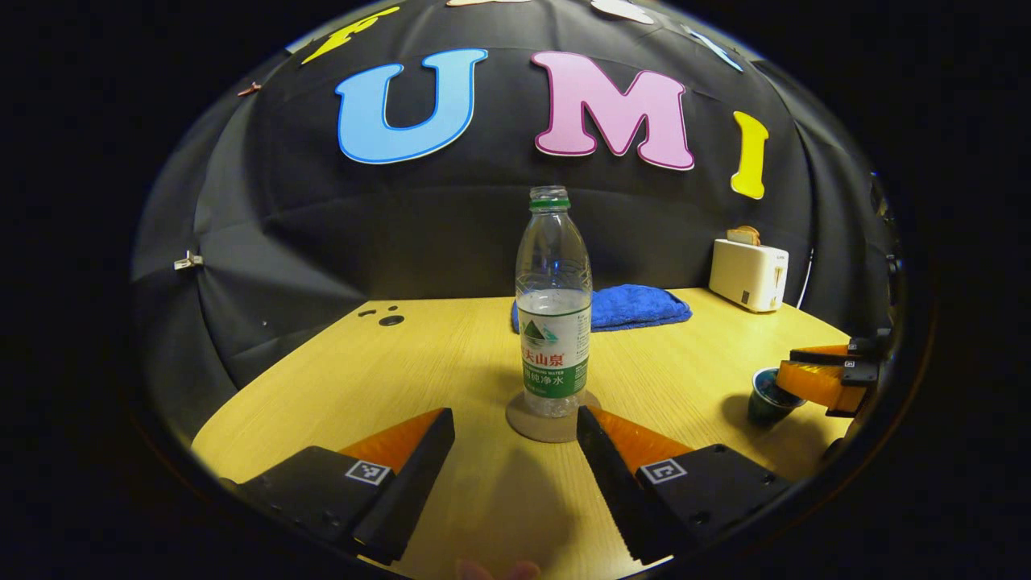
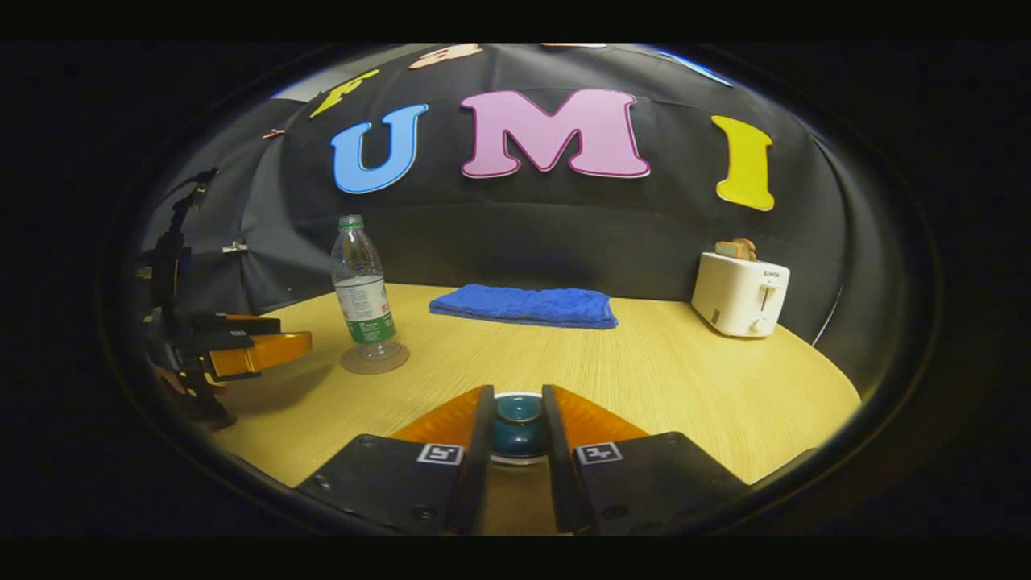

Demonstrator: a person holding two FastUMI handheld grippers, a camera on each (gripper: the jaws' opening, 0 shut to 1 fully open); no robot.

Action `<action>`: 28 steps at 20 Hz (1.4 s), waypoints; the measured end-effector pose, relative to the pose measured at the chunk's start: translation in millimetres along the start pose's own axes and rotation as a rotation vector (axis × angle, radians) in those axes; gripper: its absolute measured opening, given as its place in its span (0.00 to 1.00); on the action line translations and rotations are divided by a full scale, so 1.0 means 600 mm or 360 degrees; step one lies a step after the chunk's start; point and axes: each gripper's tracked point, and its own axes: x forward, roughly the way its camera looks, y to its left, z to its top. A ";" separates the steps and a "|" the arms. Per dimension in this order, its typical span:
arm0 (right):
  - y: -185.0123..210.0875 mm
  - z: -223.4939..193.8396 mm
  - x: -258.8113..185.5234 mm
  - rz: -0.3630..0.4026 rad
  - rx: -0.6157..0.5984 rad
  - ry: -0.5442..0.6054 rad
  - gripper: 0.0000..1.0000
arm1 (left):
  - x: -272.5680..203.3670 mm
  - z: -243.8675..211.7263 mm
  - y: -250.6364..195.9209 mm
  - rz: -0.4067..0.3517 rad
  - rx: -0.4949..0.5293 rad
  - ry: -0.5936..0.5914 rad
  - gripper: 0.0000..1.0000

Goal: Open the teacup lid with one hand, grasp the water bottle and pour water into the teacup with the other hand; after pouring, place the water bottle on the coaster and then close the teacup lid.

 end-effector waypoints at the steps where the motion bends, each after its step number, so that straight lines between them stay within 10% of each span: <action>1: -0.004 -0.002 -0.001 -0.0018 0.0002 0.0016 0.46 | -0.004 0.004 0.000 0.0004 0.0010 -0.0001 0.96; 5: -0.008 0.032 -0.023 -0.0049 0.0021 0.0003 1.00 | -0.030 0.030 -0.004 0.0011 0.0066 0.0001 0.96; 18: -0.008 0.381 -0.204 -0.0175 -0.0002 -0.0191 1.00 | -0.182 0.313 0.051 0.0032 -0.0038 -0.0084 0.96; 28: 0.035 0.456 -0.279 -0.0200 -0.0038 -0.0292 1.00 | -0.236 0.391 0.074 0.0016 0.0004 -0.0176 0.96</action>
